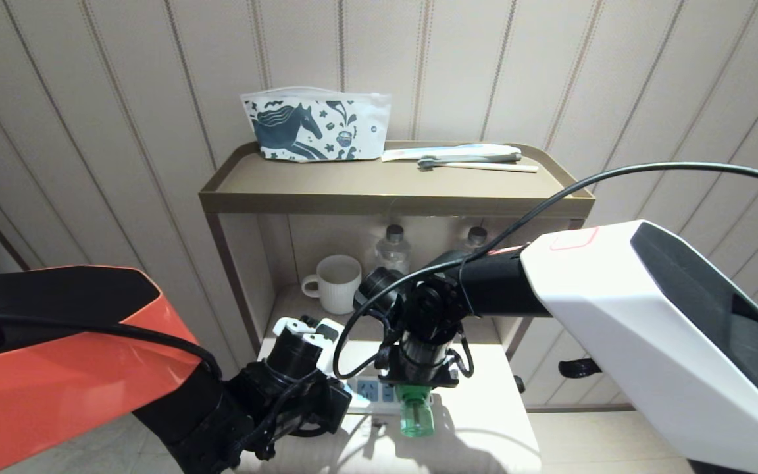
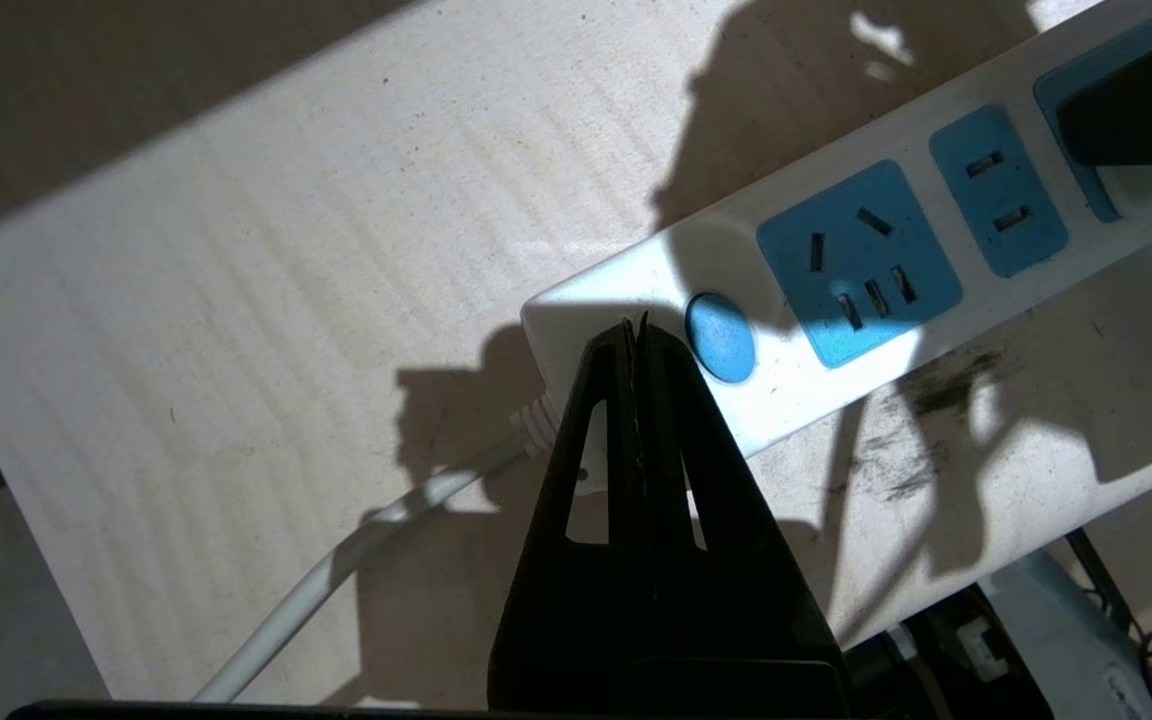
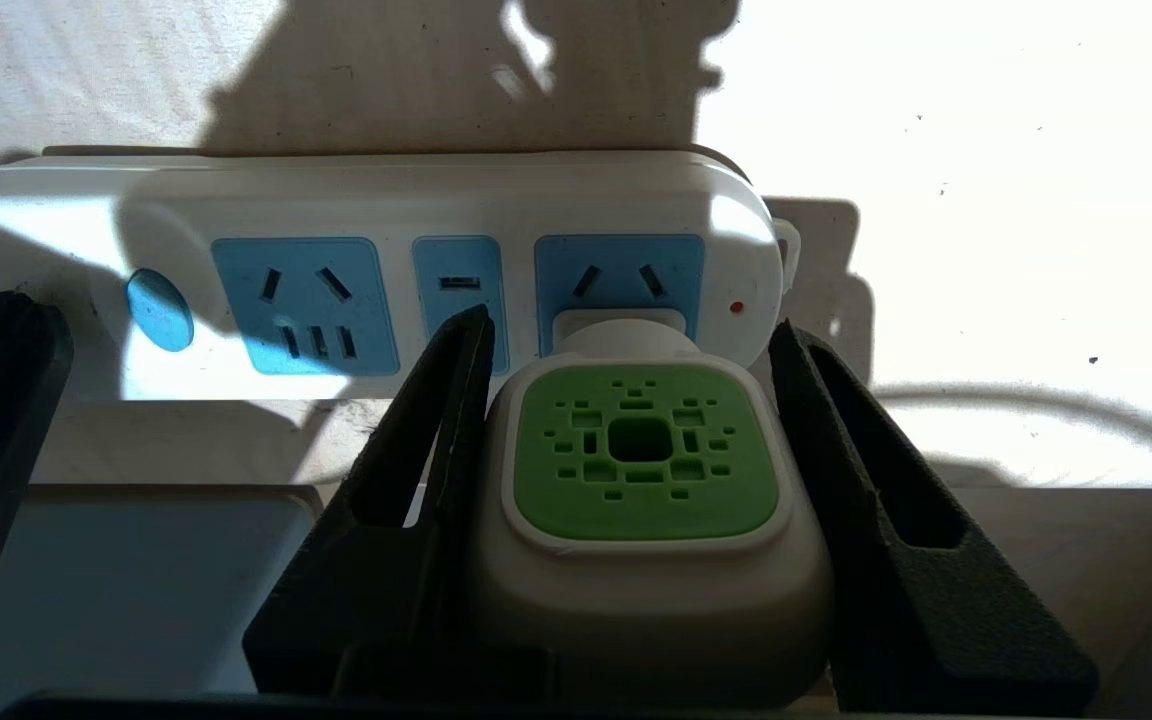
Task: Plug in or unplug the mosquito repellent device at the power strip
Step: Hold the socket with your left hand and unplug it with your right hand
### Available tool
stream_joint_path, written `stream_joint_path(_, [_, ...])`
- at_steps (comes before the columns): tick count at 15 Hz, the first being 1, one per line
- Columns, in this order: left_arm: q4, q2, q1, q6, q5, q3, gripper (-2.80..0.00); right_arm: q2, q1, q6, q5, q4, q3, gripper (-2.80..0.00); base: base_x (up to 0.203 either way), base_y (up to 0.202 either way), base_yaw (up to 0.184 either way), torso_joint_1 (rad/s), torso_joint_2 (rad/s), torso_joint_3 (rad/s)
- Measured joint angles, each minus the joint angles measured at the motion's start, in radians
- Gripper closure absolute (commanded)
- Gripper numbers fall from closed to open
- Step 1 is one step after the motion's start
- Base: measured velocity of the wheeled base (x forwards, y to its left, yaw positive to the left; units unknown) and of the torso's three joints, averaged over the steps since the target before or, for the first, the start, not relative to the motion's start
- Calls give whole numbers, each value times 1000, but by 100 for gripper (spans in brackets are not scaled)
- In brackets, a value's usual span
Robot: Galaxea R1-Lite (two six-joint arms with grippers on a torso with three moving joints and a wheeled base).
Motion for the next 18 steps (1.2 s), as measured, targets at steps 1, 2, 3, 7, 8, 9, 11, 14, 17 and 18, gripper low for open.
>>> stream_joint_path(1, [-4, 2, -3, 0, 0, 6, 0, 2, -1, 0, 0, 0, -1, 0, 0, 0, 0, 0, 0, 0])
stream_joint_path(2, [-14, 1, -12, 0, 0, 15, 0, 4, -1, 0, 0, 0, -3, 0, 0, 0, 0, 0, 0, 0])
stream_joint_path(3, [-20, -1, -19, 0, 1, 20, 0, 7, 0, 0, 0, 0, -6, 0, 0, 0, 0, 0, 0, 0])
stream_joint_path(7, [-22, 1, -31, 1, 22, 17, 0, 14, 2, 0, -3, 3, -17, 0, 0, 0, 0, 0, 0, 0])
stream_joint_path(8, [-21, 4, -31, 2, 22, 16, 0, 15, 2, 0, -3, 2, -17, 0, 0, 0, 0, 0, 0, 0])
stream_joint_path(9, [-22, 7, -31, 2, 22, 16, 0, 16, 2, 0, -3, 2, -17, 0, 0, 0, 0, 0, 0, 0])
stream_joint_path(11, [-30, 16, -31, 2, 23, 15, 0, 16, 2, 0, -2, 2, -15, 0, 0, 0, 0, 0, 0, 0])
stream_joint_path(14, [-68, 27, -34, 3, 25, 31, 0, 16, 2, 0, -3, 2, -14, 0, 0, 0, 0, 0, 0, 0])
stream_joint_path(17, [-102, 47, -45, 3, 33, 46, 0, 13, 3, -1, -3, 4, -22, 0, 0, 0, 0, 0, 0, 0])
stream_joint_path(18, [-105, 52, -46, 4, 38, 47, 0, 10, 3, -2, -3, 5, -26, 0, 0, 0, 0, 0, 0, 0])
